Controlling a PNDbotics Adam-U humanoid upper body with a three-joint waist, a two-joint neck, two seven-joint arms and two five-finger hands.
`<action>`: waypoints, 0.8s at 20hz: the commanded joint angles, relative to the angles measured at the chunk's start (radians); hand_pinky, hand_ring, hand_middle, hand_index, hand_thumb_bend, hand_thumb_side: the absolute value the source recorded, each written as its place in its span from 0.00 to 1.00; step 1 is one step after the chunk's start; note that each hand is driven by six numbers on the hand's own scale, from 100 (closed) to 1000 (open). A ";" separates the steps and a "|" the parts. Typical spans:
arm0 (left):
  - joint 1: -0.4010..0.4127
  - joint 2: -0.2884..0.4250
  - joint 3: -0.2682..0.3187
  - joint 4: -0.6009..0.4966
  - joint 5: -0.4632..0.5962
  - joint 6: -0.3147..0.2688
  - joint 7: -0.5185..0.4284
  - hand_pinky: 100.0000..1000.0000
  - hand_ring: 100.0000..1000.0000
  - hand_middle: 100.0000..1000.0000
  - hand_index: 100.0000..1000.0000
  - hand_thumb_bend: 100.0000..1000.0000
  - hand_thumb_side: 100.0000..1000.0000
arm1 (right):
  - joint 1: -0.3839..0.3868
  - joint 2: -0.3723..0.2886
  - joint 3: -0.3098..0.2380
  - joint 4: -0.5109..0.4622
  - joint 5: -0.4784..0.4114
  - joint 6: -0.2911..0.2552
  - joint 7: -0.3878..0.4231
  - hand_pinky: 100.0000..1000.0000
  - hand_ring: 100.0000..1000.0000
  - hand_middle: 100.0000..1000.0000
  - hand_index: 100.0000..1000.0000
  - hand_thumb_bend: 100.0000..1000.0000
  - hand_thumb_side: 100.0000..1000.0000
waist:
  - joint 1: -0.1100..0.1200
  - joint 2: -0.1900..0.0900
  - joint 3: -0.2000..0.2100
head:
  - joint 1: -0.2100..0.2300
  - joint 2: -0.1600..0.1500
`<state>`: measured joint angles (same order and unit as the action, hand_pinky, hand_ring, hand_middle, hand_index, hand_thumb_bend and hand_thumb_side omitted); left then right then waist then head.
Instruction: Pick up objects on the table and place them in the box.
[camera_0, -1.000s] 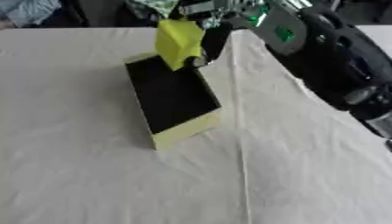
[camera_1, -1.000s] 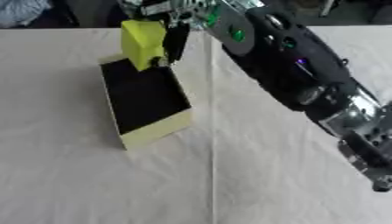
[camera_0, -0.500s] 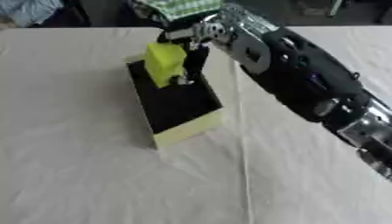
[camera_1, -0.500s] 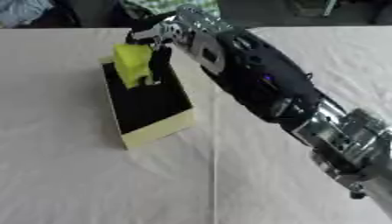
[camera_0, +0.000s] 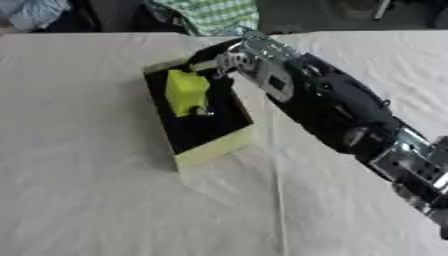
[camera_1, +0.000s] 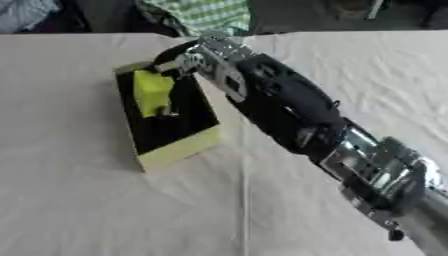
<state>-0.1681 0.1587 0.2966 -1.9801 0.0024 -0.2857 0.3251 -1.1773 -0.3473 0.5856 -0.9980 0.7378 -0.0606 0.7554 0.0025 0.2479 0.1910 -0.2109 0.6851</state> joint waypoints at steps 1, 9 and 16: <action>-0.011 0.013 0.002 -0.020 0.000 -0.001 -0.002 0.60 0.48 0.45 0.68 0.00 0.78 | -0.019 -0.007 -0.018 0.003 0.040 -0.019 0.004 0.78 0.90 0.87 1.00 0.18 0.55 | -0.004 -0.009 0.001 | -0.013 0.007; -0.009 0.011 0.002 -0.020 0.000 0.000 -0.003 0.60 0.48 0.46 0.68 0.00 0.78 | -0.029 -0.016 -0.046 0.006 0.079 -0.036 0.001 0.82 0.93 0.90 1.00 0.26 0.61 | -0.004 -0.011 -0.001 | -0.041 0.005; -0.008 0.010 0.002 -0.020 0.000 0.002 -0.003 0.60 0.48 0.46 0.68 0.00 0.78 | -0.031 -0.028 -0.056 -0.009 0.082 -0.043 0.022 0.82 0.94 0.92 1.00 0.29 0.59 | -0.003 -0.012 -0.002 | -0.039 0.002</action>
<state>-0.1681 0.1584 0.2966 -1.9801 0.0028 -0.2840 0.3234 -1.1795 -0.3515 0.5423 -0.9861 0.8165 -0.1011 0.7719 0.0025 0.2479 0.1895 -0.2496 0.6862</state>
